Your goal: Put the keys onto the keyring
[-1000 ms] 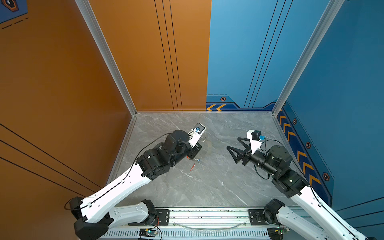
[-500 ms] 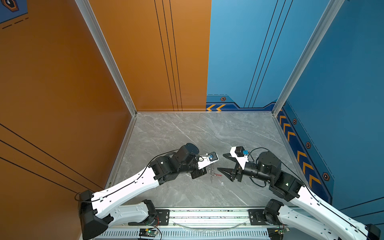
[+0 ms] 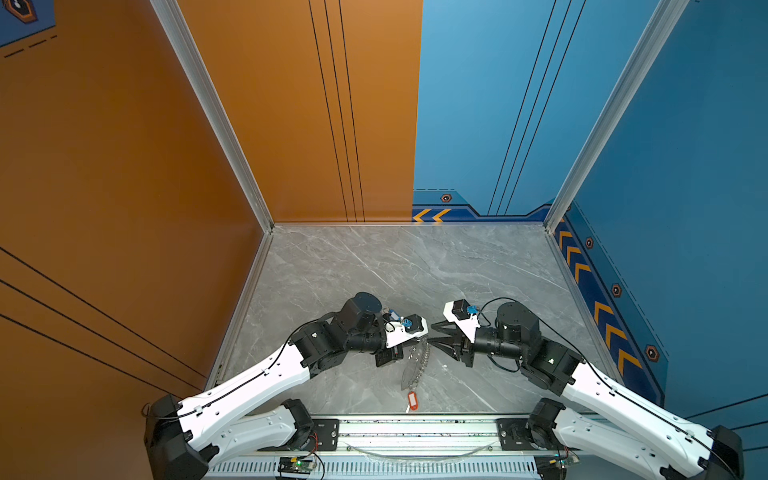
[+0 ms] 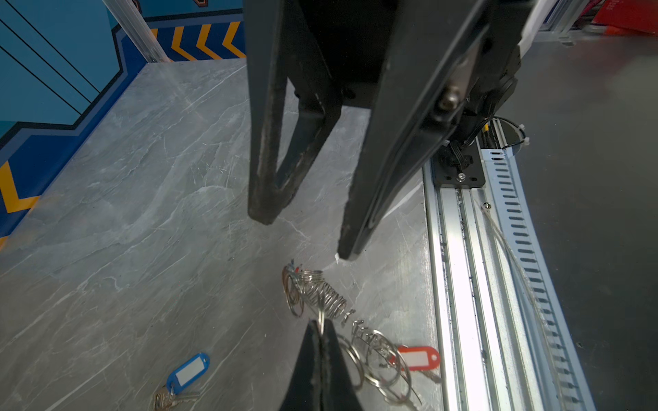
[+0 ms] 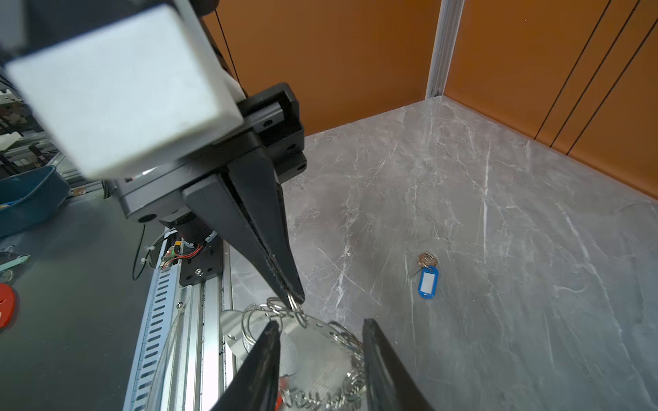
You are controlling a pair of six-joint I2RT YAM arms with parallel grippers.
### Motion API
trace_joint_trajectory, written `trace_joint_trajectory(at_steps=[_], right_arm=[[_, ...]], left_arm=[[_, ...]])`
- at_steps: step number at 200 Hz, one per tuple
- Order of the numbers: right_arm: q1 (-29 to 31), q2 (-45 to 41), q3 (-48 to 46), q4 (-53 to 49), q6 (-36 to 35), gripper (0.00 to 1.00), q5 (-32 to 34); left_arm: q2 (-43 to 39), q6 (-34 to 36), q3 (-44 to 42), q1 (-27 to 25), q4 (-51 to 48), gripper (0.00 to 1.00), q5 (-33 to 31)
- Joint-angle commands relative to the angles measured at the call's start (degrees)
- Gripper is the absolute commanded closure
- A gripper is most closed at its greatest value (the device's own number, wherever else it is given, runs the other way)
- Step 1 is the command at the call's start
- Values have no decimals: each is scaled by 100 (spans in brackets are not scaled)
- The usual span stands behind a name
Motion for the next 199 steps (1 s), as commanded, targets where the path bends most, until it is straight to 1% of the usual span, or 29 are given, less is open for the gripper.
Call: trace_joint_trajectory(at_steps=[1, 33, 124, 144, 166, 199], right_arm=[[35, 37, -102, 271, -111, 65, -287], [36, 120, -90, 299, -164, 73, -411], [141, 389, 63, 161, -327, 82, -429], [200, 429, 93, 125, -356, 88, -446], [259, 442, 99, 92, -389, 100, -417], [342, 409, 62, 111, -435, 100, -305]], left_arm=[[-96, -1, -82, 130, 475, 100, 508], [-40, -17, -82, 197, 507, 100, 694], [82, -16, 5, 241, 369, 100, 962], [112, -15, 24, 239, 331, 100, 965], [133, -31, 36, 243, 331, 100, 982], [164, -62, 47, 240, 331, 100, 949]])
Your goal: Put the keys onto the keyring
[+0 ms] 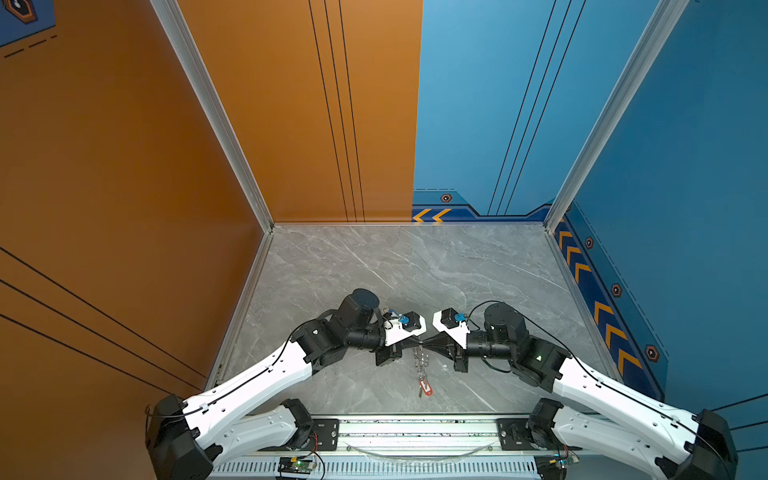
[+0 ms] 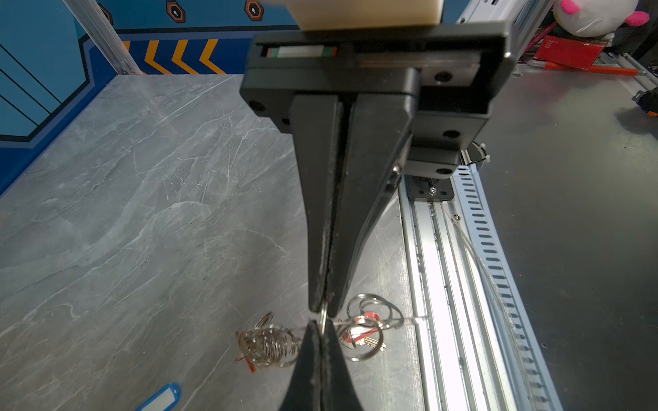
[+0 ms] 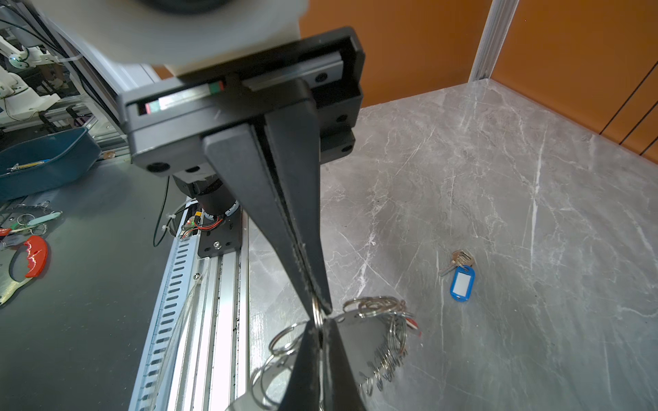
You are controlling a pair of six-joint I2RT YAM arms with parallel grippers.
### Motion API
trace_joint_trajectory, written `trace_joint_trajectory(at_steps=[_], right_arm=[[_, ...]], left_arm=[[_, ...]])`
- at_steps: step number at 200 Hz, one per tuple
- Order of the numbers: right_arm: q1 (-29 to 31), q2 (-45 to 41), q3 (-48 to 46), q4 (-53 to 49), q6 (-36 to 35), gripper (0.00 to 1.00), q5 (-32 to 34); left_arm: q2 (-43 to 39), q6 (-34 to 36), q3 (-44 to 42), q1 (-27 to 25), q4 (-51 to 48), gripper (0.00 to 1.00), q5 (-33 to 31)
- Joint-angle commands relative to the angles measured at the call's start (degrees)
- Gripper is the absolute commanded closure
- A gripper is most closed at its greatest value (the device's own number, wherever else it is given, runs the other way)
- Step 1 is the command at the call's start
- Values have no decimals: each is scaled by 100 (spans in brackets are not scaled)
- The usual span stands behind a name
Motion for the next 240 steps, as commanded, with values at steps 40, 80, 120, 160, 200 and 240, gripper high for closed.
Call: trace_joint_trajectory(at_steps=[40, 80, 120, 160, 200, 240], right_arm=[[132, -158, -115, 464, 105, 100, 357], [75, -256, -451, 1185, 463, 100, 384], [2, -257, -570, 1508, 608, 100, 280], [-47, -345, -705, 1816, 678, 100, 276], [-42, -389, -817, 2068, 704, 100, 258], [-42, -378, -828, 2225, 720, 100, 223]], left_arm=[[24, -228, 42, 41, 348, 100, 28], [-217, -612, -392, 285, 1108, 74, 108], [-365, -863, -837, 655, 1694, 68, 402], [-365, -891, -1023, 851, 2045, 70, 1156], [-342, -903, -1027, 834, 2085, 72, 1417], [-229, -901, -974, 829, 2018, 82, 1529]])
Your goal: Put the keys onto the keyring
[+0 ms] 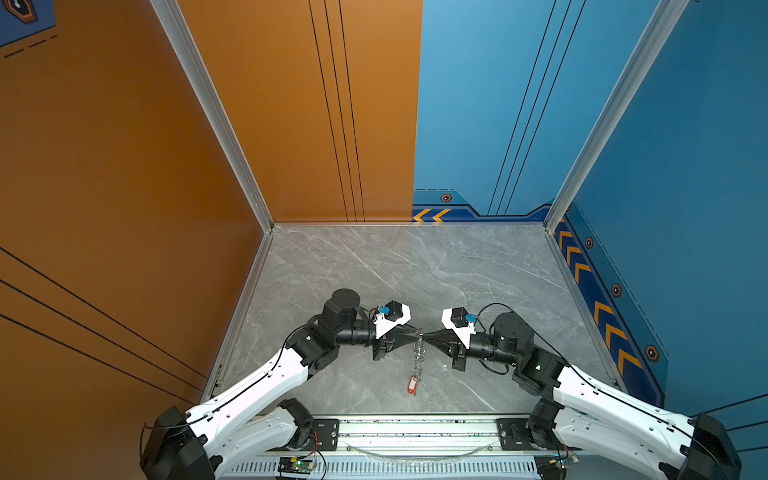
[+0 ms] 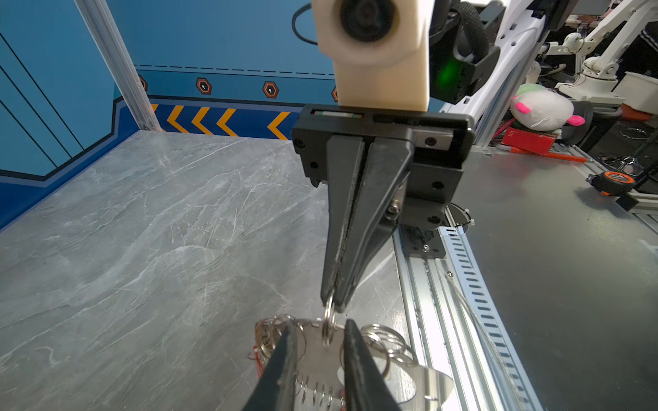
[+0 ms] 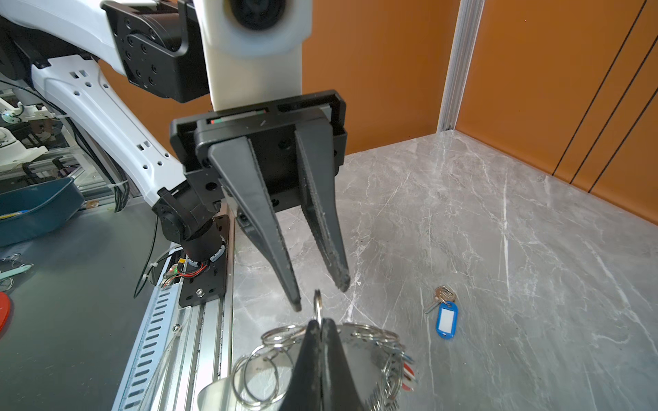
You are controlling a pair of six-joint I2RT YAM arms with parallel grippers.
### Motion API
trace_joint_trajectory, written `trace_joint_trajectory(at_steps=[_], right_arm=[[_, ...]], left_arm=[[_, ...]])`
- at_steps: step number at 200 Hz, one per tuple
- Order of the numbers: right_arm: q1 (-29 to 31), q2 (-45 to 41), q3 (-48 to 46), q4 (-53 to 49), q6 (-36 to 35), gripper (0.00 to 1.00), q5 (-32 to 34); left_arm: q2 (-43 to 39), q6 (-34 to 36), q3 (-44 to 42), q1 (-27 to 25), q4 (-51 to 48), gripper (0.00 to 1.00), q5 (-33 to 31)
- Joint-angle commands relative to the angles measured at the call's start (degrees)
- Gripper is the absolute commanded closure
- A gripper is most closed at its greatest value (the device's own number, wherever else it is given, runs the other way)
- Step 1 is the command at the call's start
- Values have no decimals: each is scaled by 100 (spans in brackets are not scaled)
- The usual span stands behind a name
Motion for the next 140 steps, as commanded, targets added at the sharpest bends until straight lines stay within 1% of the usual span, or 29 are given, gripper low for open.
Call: trace_joint_trajectory(at_steps=[1, 16, 35, 55, 90, 120, 121, 127, 131, 140], right_arm=[[-22, -105, -39, 478, 110, 100, -80], [-23, -103, -39, 504, 117, 100, -123], [-18, -73, -39, 518, 105, 100, -159], [-13, -34, -40, 496, 92, 100, -166], [-10, -34, -30, 404, 30, 100, -134], [-18, -60, 4, 287, -26, 100, -81], [-18, -65, 9, 277, -29, 100, -81], [-9, -69, 34, 207, -57, 100, -74], [-1, -67, 56, 147, -84, 100, -64], [13, -69, 119, -42, -171, 100, -11]], left_arm=[[66, -28, -7, 31, 24, 83, 245], [104, -10, 6, 16, -9, 86, 161], [138, -8, 35, 7, -24, 94, 127], [139, -30, 53, -20, -25, 100, 75], [40, -116, 0, -43, 88, 100, -132], [-37, -157, -60, -61, 186, 100, -169], [-37, -158, -60, -67, 186, 99, -176], [-44, -167, -60, -74, 187, 86, -218], [-46, -167, -60, -79, 187, 80, -253], [-41, -167, -60, -90, 186, 78, -271]])
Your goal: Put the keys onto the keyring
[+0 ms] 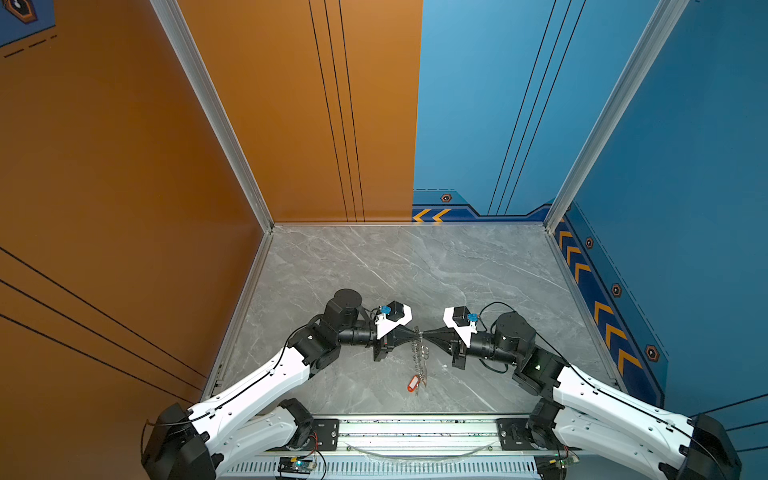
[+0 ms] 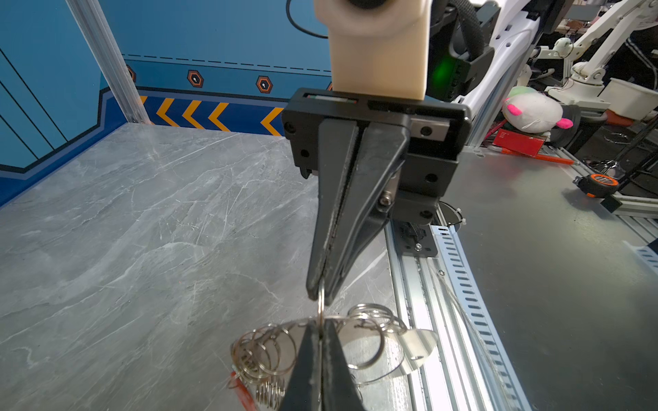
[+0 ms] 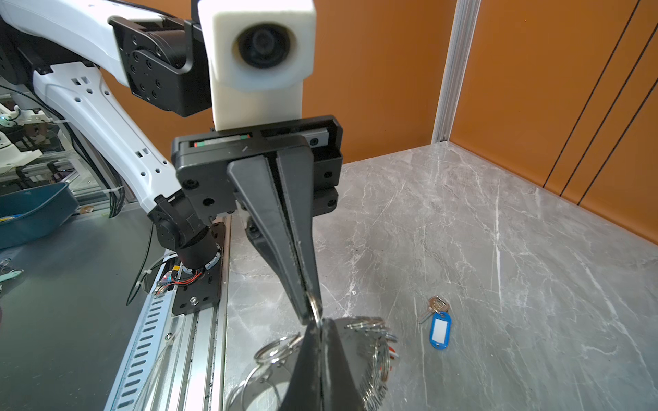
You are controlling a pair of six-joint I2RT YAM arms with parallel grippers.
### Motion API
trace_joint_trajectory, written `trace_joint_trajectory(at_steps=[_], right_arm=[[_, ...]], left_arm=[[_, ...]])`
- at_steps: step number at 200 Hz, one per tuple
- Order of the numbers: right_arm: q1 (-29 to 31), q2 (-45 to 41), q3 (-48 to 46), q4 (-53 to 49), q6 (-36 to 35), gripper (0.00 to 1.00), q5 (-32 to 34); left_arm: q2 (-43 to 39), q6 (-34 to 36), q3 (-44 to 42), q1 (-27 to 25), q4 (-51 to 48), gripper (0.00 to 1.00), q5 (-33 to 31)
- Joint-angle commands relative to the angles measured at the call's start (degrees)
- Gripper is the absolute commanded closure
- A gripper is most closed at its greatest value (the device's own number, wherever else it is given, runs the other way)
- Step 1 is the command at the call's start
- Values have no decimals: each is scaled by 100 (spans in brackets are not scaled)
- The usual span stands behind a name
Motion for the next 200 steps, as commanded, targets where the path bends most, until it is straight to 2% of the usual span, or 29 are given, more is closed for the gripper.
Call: trace_joint_trajectory(at_steps=[1, 37, 56, 91, 139, 194, 200], right_arm=[[46, -71, 167, -230, -154, 100, 3], [120, -34, 589, -1226, -629, 100, 229], [127, -100, 646, -1332, -680, 100, 267], [145, -53, 751, -1433, -691, 100, 231], [175, 26, 820, -1534, -744, 100, 259], [78, -67, 751, -1315, -521, 100, 184], [34, -115, 699, -1230, -471, 96, 175]], left_arm=[[-92, -5, -56, -46, 169, 78, -227], [20, 247, 140, -153, -295, 81, -298], [173, 413, 293, -234, -628, 85, -384], [419, 520, 504, -314, -953, 86, -370], [292, 420, 444, -335, -757, 100, -322], [78, 123, 108, -299, -146, 100, -388], [58, 103, 79, -292, -99, 100, -403]])
